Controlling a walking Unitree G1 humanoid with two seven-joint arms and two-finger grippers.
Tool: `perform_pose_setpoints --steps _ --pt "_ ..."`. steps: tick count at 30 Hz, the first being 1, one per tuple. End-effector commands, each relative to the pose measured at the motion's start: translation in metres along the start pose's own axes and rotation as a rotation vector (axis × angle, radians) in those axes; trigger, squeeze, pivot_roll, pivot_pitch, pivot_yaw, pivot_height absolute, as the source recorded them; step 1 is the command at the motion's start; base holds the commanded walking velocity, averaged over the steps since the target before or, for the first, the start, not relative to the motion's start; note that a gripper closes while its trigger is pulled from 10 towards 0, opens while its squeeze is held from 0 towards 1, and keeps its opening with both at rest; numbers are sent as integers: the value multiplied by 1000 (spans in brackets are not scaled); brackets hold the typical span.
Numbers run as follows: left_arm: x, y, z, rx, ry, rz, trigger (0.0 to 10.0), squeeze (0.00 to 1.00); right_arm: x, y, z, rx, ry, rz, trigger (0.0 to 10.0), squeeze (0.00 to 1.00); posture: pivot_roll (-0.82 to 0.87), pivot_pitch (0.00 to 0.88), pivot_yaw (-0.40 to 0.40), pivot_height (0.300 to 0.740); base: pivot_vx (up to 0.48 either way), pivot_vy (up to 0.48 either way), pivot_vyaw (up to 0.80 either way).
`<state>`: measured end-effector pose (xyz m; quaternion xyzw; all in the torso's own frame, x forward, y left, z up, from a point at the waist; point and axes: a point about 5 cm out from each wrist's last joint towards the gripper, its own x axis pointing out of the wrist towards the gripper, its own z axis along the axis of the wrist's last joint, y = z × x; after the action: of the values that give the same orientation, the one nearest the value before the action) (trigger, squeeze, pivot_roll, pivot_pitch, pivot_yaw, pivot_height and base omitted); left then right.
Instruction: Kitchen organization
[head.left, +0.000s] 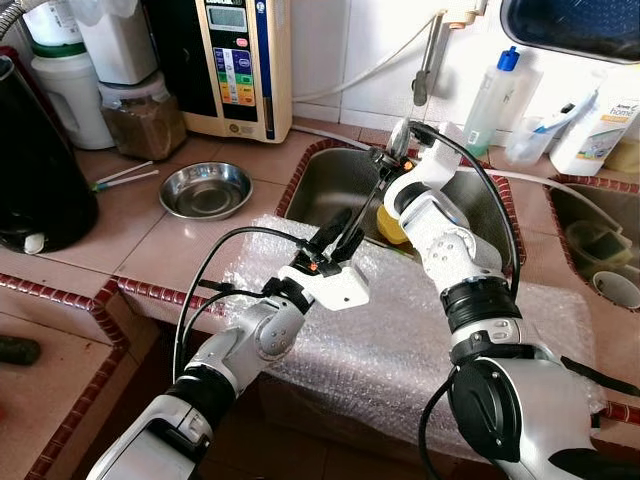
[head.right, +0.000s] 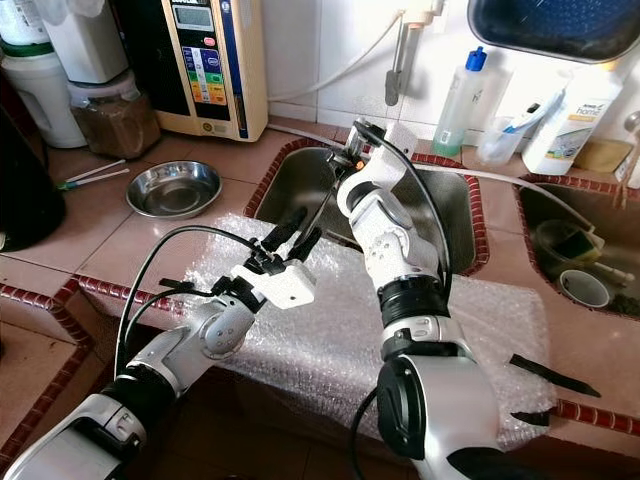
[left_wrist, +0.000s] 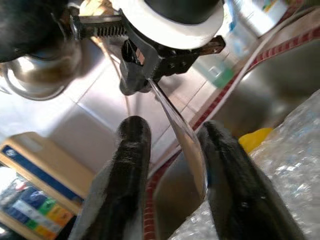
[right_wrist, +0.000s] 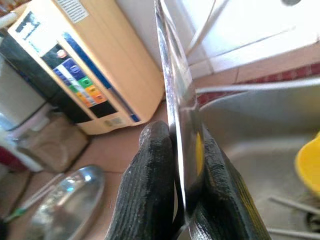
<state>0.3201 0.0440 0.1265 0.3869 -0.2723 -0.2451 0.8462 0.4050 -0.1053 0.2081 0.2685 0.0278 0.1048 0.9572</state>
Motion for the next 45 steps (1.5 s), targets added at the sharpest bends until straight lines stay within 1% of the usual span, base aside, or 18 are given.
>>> perform_pose_setpoints --steps 1,6,9,12,14,15,20,22,24,27,31,32,33,34,35,36,41,45 --pt "6 26 7 -49 -68 101 10000 1000 -7 -38 18 -113 -53 -129 0 0 79 0 12 740 0 0 0" --pt "7 26 9 -91 -81 75 10000 1000 -7 -42 24 -205 -74 -137 0 0 81 0 12 740 0 0 0" --pt "9 29 11 -254 -46 49 10000 1000 -6 -41 24 -454 -88 -92 0 0 93 0 6 740 0 0 0" --pt "9 28 13 -304 -39 29 10000 1000 -6 -41 23 -514 -87 -78 0 0 97 0 6 740 0 0 0" --pt "10 27 16 -391 -33 0 10000 1000 -8 -44 19 -639 -75 -44 0 0 98 0 8 740 0 0 0" --pt "11 27 17 -419 -31 -7 10000 1000 -9 -45 17 -669 -68 -34 0 0 98 0 8 740 0 0 0" --pt "12 26 19 -540 -20 -86 10000 1000 -14 -58 4 -732 -16 9 0 0 105 0 10 740 0 0 0" --pt "10 22 20 -595 10 -171 10000 1000 -18 -62 -8 -753 23 53 0 0 126 0 -3 740 0 0 0" --pt "10 21 20 -604 21 -194 10000 1000 -18 -62 -10 -759 32 62 0 0 126 0 -3 740 0 0 0" --pt "6 23 17 -636 41 -229 10000 1000 -22 -66 -25 -798 93 89 0 0 131 0 -6 740 0 0 0" --pt "1 26 14 -638 62 -229 10000 1000 -25 -69 -34 -812 135 111 0 0 129 0 -1 740 0 0 0" --pt "-1 28 13 -647 72 -221 10000 1000 -26 -70 -36 -806 142 111 4392 0 125 0 -2 740 0 0 0" --pt "-3 29 11 -651 89 -210 10000 1000 -27 -71 -40 -788 156 115 10000 0 123 0 -2 740 0 0 0" --pt "-5 29 9 -655 98 -208 10000 1000 -27 -72 -42 -793 167 116 10000 569 120 0 -1 740 0 0 0" --pt "-6 29 8 -657 107 -206 10000 1000 -28 -72 -45 -798 176 120 10000 863 113 0 -1 740 0 0 0" --pt "-7 30 7 -657 115 -200 10000 1000 -29 -72 -48 -795 187 131 10000 1000 110 0 -2 740 0 0 0" --pt "-11 27 7 -670 134 -205 10000 1000 -34 -73 -59 -791 217 182 10000 1000 97 0 -3 740 0 0 0" --pt "-11 25 9 -681 139 -208 10000 1000 -37 -77 -62 -756 229 169 10000 1000 100 0 -6 740 0 0 0"
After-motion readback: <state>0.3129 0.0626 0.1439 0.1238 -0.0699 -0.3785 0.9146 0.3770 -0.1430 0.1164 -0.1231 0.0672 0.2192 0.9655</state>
